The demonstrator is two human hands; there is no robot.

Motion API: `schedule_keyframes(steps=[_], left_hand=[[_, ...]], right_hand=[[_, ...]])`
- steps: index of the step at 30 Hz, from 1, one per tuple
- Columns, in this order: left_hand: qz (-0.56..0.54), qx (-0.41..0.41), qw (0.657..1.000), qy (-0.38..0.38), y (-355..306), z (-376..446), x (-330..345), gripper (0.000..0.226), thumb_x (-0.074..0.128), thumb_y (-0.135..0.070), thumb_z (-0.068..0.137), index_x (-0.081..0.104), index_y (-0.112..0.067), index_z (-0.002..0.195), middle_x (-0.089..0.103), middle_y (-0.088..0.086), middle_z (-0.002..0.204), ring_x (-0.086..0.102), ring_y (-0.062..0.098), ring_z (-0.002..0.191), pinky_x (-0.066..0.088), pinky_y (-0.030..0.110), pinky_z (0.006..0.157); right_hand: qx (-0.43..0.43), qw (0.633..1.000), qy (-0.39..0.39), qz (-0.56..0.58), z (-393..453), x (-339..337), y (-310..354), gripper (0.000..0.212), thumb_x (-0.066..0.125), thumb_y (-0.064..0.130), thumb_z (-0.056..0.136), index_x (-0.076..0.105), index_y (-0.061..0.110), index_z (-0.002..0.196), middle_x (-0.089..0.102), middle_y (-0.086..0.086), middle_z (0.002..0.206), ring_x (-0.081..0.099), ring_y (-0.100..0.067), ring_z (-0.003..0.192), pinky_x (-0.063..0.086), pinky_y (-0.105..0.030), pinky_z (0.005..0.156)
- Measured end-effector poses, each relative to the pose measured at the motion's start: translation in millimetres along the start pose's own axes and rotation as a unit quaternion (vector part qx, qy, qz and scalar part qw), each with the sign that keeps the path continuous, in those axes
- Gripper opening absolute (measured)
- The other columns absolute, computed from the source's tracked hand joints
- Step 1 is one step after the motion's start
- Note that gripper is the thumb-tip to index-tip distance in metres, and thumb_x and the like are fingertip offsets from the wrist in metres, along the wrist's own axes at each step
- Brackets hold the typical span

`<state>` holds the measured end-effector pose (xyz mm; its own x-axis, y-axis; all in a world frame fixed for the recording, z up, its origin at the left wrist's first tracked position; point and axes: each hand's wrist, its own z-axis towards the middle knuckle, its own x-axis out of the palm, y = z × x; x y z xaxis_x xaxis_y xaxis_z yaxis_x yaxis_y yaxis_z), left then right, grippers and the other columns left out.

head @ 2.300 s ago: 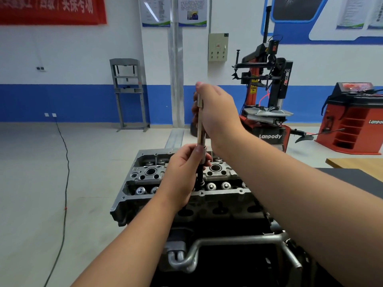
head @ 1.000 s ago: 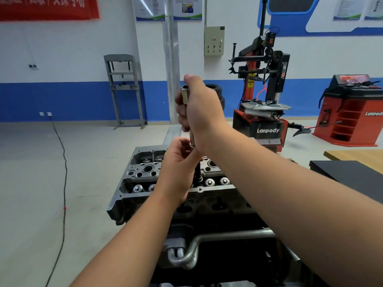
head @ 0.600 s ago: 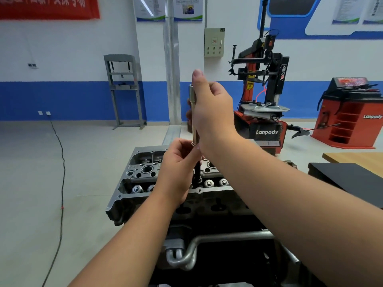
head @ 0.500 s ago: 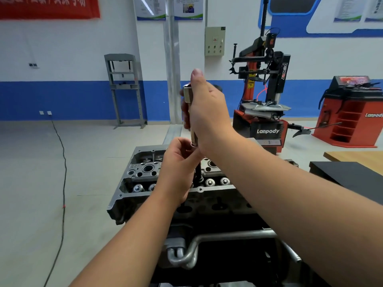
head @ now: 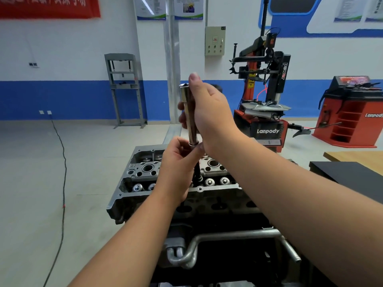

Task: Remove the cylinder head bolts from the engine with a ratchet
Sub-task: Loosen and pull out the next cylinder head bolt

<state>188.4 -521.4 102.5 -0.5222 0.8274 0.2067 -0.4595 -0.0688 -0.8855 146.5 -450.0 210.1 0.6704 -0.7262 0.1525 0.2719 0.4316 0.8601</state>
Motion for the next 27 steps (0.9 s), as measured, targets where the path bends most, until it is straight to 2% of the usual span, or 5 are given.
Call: schedule_keyframes(steps=[5, 10, 13, 20, 27], left_hand=[[0.005, 0.011, 0.999, 0.034, 1.6, 0.4, -0.5, 0.016, 0.084, -0.040, 0.066, 0.072, -0.041, 0.077, 0.069, -0.008, 0.074, 0.060, 0.008, 0.068, 0.052, 0.022, 0.063], [-0.030, -0.016, 0.996, 0.076, -0.1, -2.1, -2.2, 0.024, 0.058, -0.037, 0.092, 0.079, -0.026, 0.095, 0.074, 0.005, 0.091, 0.067, 0.019, 0.082, 0.051, 0.037, 0.084], [-0.016, -0.022, 0.998, 0.049, -0.9, -1.9, -1.3, 0.030, 0.052, -0.040, 0.098, 0.076, -0.023, 0.092, 0.073, 0.004, 0.088, 0.067, 0.018, 0.082, 0.052, 0.038, 0.084], [0.012, 0.000, 1.000, -0.002, 0.6, -2.1, 0.6, 0.029, 0.077, -0.046, 0.086, 0.065, -0.022, 0.098, 0.068, -0.007, 0.081, 0.065, 0.009, 0.080, 0.051, 0.035, 0.085], [-0.005, -0.017, 0.998, 0.063, 1.9, -2.0, -1.7, 0.022, 0.065, -0.051, 0.089, 0.076, -0.032, 0.090, 0.069, 0.000, 0.087, 0.062, 0.016, 0.083, 0.048, 0.037, 0.082]], right_hand=[[-0.019, 1.000, 0.006, 0.016, -0.4, 3.9, -3.8, 0.053, 0.046, 0.068, 0.089, 0.052, 0.017, 0.076, 0.045, 0.007, 0.053, 0.038, -0.008, 0.044, 0.035, -0.022, 0.044], [0.018, 0.998, 0.047, 0.038, 8.4, -7.7, -0.7, 0.040, 0.053, 0.060, 0.083, 0.052, 0.021, 0.094, 0.044, 0.008, 0.050, 0.033, -0.009, 0.040, 0.031, -0.024, 0.044], [0.036, 0.996, 0.079, 0.029, 13.6, -12.8, 3.4, 0.042, 0.056, 0.059, 0.081, 0.053, 0.018, 0.079, 0.055, 0.002, 0.060, 0.043, -0.013, 0.045, 0.037, -0.026, 0.049], [0.074, 0.996, 0.031, 0.027, 11.3, -11.8, 8.1, 0.037, 0.053, 0.051, 0.097, 0.063, 0.016, 0.094, 0.060, 0.001, 0.067, 0.054, -0.017, 0.056, 0.047, -0.033, 0.062], [0.032, 0.998, 0.055, 0.022, 4.6, 1.8, 5.9, 0.051, 0.050, 0.063, 0.090, 0.046, 0.020, 0.062, 0.037, 0.005, 0.048, 0.028, -0.013, 0.043, 0.027, -0.028, 0.048]])
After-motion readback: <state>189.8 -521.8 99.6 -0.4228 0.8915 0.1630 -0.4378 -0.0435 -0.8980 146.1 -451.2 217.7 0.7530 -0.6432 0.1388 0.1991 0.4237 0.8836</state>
